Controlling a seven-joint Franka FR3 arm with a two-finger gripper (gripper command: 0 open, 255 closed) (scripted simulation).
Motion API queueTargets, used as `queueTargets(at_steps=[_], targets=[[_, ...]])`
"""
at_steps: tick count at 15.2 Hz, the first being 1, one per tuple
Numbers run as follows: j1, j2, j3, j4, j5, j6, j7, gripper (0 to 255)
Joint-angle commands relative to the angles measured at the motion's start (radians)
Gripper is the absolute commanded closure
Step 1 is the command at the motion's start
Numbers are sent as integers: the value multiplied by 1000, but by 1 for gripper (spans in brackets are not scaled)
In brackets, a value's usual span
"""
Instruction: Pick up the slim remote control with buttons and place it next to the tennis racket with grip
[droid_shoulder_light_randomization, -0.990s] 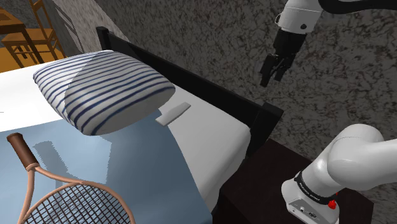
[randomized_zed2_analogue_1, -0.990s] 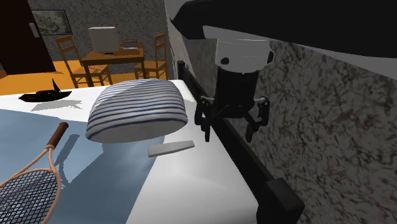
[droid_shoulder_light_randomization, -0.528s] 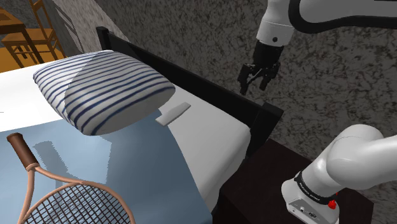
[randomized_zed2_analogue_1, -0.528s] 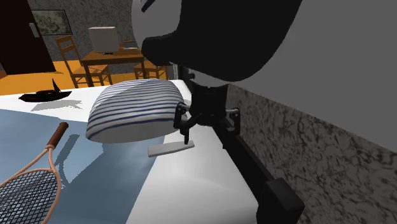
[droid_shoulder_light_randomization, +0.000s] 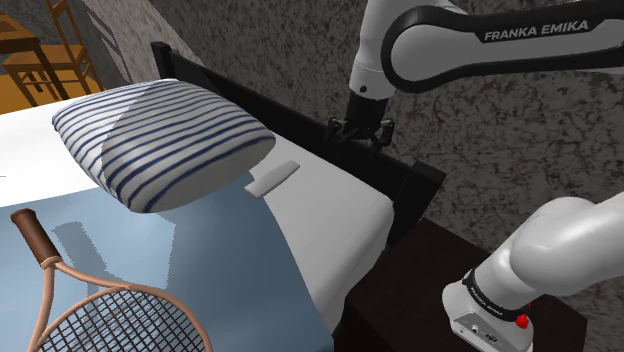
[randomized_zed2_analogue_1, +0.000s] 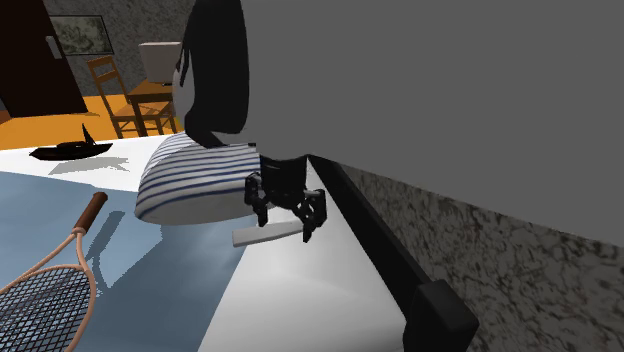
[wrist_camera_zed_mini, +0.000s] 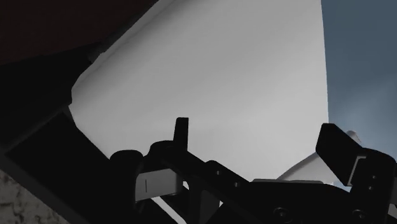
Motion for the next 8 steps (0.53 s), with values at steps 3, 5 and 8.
queueTargets(at_steps=[3, 5, 8], targets=[[-39, 152, 81, 65, -31, 96, 209, 0], [-56, 235, 113, 105, -64, 138, 315, 0], [-72, 365, 147, 174, -132, 190, 478, 0]])
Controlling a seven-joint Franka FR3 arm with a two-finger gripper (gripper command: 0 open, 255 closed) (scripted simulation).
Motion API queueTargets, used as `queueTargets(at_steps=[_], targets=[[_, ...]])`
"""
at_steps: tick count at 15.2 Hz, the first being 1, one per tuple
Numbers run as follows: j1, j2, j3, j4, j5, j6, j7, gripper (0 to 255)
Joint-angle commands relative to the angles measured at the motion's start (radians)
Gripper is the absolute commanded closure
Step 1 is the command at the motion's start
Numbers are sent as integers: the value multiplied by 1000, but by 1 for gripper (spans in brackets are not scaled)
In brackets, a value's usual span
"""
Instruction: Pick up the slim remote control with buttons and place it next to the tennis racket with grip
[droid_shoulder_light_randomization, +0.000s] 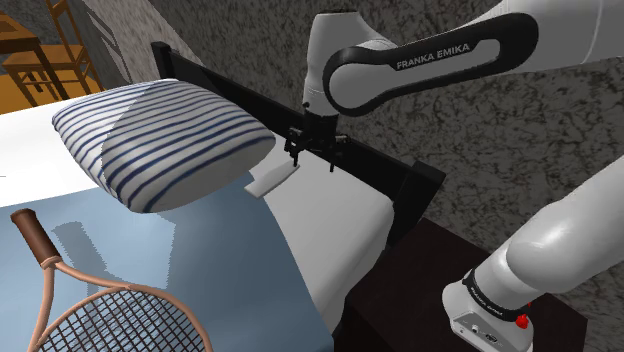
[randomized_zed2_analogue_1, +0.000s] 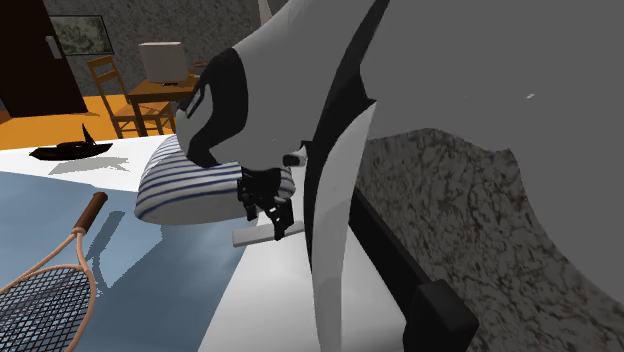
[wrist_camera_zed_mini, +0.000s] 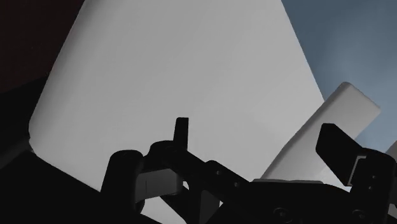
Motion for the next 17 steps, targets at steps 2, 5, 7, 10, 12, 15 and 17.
queueTargets(at_steps=[2, 5, 7, 10, 12, 15, 17], targets=[[-8, 125, 17, 70, -74, 43, 164, 0], [6, 257, 9, 158, -156, 68, 320, 0], [24, 341, -8, 223, -205, 77, 415, 0], [58, 460, -47, 328, -263, 80, 541, 0], [82, 536, -77, 402, -290, 77, 614, 0], [103, 606, -106, 465, -311, 83, 674, 0], [105, 619, -109, 456, -318, 103, 678, 0]])
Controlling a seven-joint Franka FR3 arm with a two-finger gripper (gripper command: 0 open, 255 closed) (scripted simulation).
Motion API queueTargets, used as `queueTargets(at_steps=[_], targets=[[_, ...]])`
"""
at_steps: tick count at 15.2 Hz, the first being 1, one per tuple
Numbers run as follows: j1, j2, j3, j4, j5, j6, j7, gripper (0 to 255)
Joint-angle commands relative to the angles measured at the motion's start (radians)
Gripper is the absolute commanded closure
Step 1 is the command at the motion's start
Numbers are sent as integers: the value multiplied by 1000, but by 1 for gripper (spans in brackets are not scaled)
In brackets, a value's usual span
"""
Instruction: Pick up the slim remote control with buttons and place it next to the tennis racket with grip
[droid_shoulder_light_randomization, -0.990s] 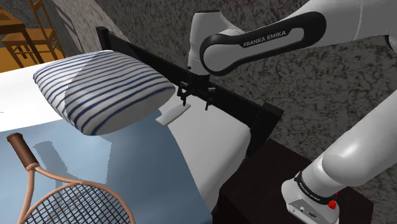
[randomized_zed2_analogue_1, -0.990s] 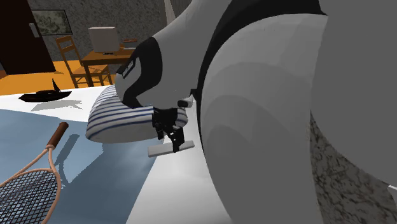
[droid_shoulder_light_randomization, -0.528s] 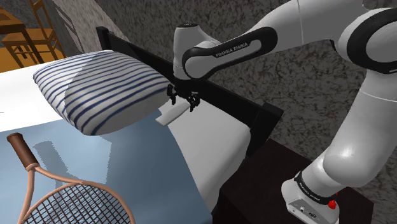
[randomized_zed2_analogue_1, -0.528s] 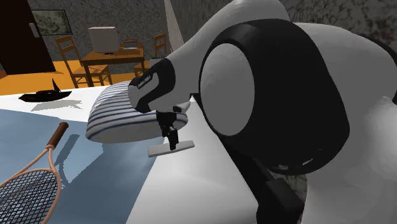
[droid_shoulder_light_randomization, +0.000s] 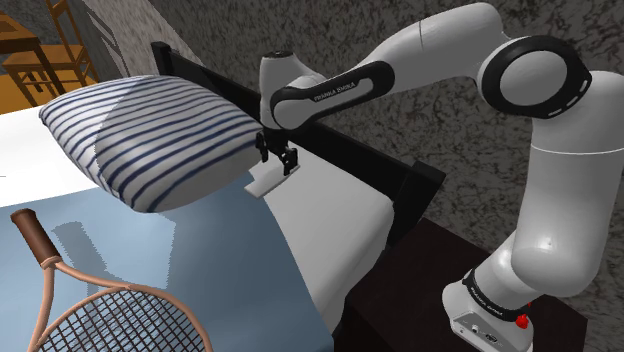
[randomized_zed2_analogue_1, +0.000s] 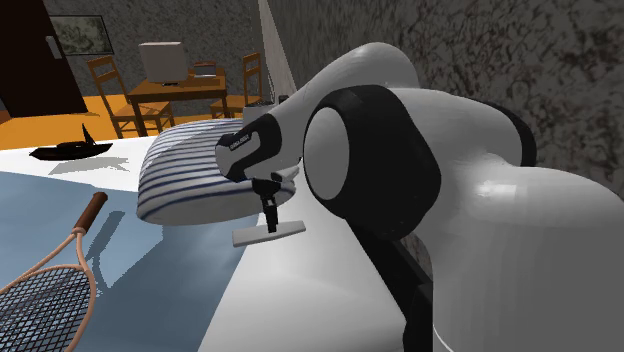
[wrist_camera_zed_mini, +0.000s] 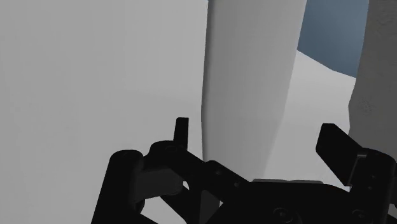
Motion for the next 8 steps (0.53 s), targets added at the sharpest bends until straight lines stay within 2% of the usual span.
queueTargets(at_steps=[1, 8], targets=[[6, 34, -8, 0, -9, 19, 8, 0], [14, 59, -19, -12, -19, 56, 14, 0]])
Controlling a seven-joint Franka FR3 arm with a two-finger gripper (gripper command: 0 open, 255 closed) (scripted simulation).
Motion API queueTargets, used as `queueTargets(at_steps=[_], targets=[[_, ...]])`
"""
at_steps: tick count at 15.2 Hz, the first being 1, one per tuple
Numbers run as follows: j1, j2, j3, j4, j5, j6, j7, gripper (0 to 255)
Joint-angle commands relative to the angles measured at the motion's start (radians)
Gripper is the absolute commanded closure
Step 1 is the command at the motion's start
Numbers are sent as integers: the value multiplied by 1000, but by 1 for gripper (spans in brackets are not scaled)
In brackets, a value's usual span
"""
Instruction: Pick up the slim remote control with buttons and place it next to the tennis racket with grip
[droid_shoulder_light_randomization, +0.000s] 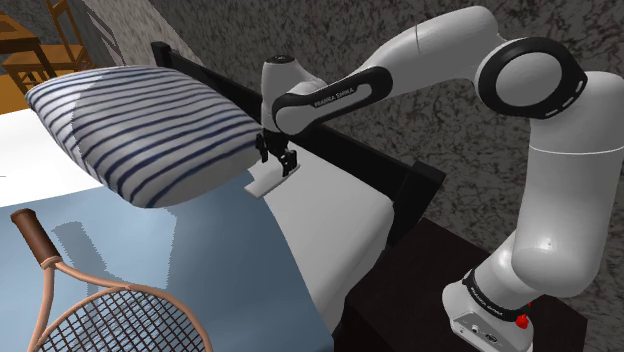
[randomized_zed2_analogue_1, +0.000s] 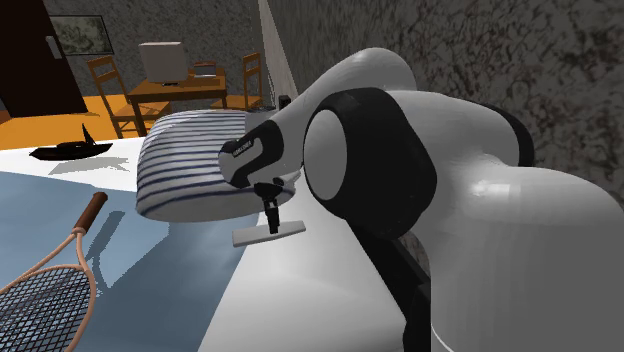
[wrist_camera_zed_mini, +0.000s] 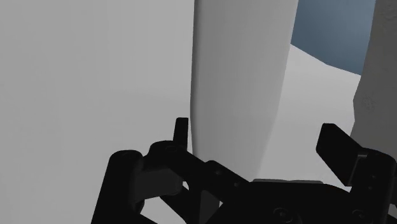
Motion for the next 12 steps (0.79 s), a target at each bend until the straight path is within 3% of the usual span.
queueTargets(at_steps=[1, 4, 5, 12], targets=[[10, 48, -4, 5, -2, -5, 4, 0], [11, 48, -5, 5, -1, -5, 3, 0], [14, 37, -1, 6, 3, -17, 6, 255], [14, 28, 2, 2, 6, -21, 8, 255]])
